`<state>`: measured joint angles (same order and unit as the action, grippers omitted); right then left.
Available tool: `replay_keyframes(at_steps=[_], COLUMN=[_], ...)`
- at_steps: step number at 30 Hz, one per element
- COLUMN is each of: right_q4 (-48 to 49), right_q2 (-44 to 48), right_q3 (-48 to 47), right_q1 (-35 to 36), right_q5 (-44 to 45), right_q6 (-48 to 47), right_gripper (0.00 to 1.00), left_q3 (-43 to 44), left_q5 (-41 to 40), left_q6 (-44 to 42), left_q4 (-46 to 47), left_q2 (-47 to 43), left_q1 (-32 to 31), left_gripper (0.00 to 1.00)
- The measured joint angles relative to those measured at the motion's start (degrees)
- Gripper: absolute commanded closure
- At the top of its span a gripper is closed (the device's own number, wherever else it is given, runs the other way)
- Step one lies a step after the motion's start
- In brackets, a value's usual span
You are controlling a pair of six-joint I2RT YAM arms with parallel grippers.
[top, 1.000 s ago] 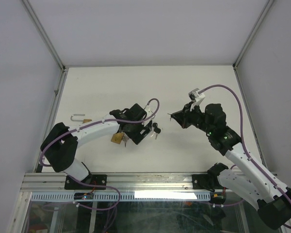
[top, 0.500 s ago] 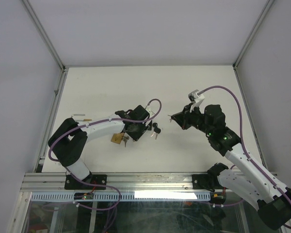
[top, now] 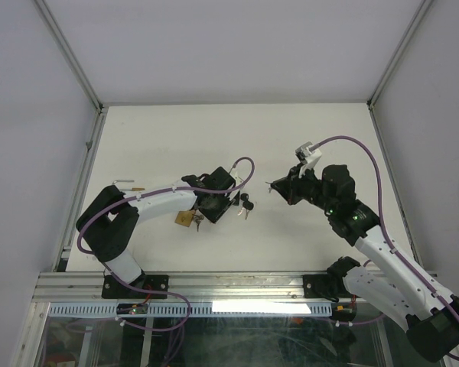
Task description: Unlock with the key
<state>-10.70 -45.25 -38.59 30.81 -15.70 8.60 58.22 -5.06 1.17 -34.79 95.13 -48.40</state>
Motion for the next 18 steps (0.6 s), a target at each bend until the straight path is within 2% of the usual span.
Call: replay_keyframes(at_steps=[3, 5, 6, 14, 18], right_q4=[-0.3, -0.4, -0.4, -3.0, -6.1], right_q2=[0.0, 0.0, 0.0, 0.4, 0.7], right_q3=[-0.3, -0.6, -0.7, -2.9, -5.8], right_q1=[-0.2, -0.2, -0.2, -1.1, -2.1], right_q5=[0.0, 0.0, 0.0, -1.2, -4.5], right_q6=[-0.6, -1.0, -1.2, -2.2, -3.1], right_gripper=[1.00, 1.00, 1.00, 1.00, 1.00], left_q3=[-0.1, -0.1, -0.1, -0.1, 0.0], left_q5=[0.0, 0.0, 0.2, 1.3, 7.6], left_q6=[0.1, 0.2, 0.4, 1.0, 0.3], left_q4=[0.0, 0.1, 0.1, -0.1, 1.4], left_q2=[0.0, 0.1, 0.1, -1.0, -7.8], left_q1=[0.0, 0.0, 0.0, 0.2, 2.3], left_gripper=[0.79, 0.96, 1.00, 1.00, 1.00])
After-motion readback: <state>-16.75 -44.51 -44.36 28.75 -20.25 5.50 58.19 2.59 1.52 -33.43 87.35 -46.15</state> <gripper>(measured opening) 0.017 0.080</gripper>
